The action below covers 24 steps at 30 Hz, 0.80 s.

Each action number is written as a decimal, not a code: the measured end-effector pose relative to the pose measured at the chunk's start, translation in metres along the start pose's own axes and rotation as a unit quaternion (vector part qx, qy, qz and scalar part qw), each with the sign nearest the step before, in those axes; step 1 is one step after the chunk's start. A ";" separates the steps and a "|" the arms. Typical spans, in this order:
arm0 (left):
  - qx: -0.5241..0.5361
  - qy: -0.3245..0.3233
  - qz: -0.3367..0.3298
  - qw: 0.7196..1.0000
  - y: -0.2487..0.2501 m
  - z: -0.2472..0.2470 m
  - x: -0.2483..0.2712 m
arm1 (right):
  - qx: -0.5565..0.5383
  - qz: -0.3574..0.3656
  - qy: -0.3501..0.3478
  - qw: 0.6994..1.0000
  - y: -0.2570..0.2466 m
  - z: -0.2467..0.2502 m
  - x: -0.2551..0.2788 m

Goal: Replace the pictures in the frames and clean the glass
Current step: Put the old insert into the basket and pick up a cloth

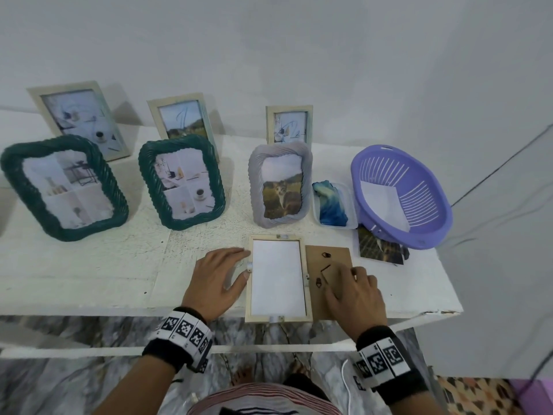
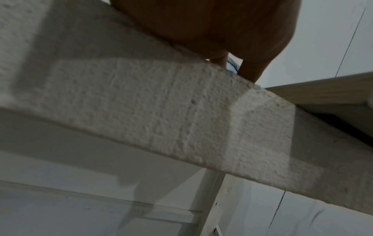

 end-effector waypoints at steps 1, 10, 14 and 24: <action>0.000 0.000 0.001 1.000 0.000 0.000 0.000 | -0.011 -0.004 -0.001 1.000 0.002 -0.003 0.003; 0.002 0.003 0.002 1.000 -0.001 0.000 0.000 | -0.116 -0.019 0.120 0.986 0.012 0.036 -0.002; -0.004 -0.001 0.004 1.000 0.000 -0.001 0.000 | -0.129 0.053 0.166 0.976 -0.026 0.054 0.002; -0.006 0.005 0.001 1.000 0.001 0.001 0.000 | -0.122 0.089 0.127 0.980 -0.092 0.021 0.003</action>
Point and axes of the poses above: each hand's wrist, its own x-axis away from the middle knuckle, its own z-axis out of the back of the hand, y = z × x, the point moved 10 cm from there along -x, towards the middle knuckle, and after that the axes turned 5 degrees about y, right-handed, at the moved point
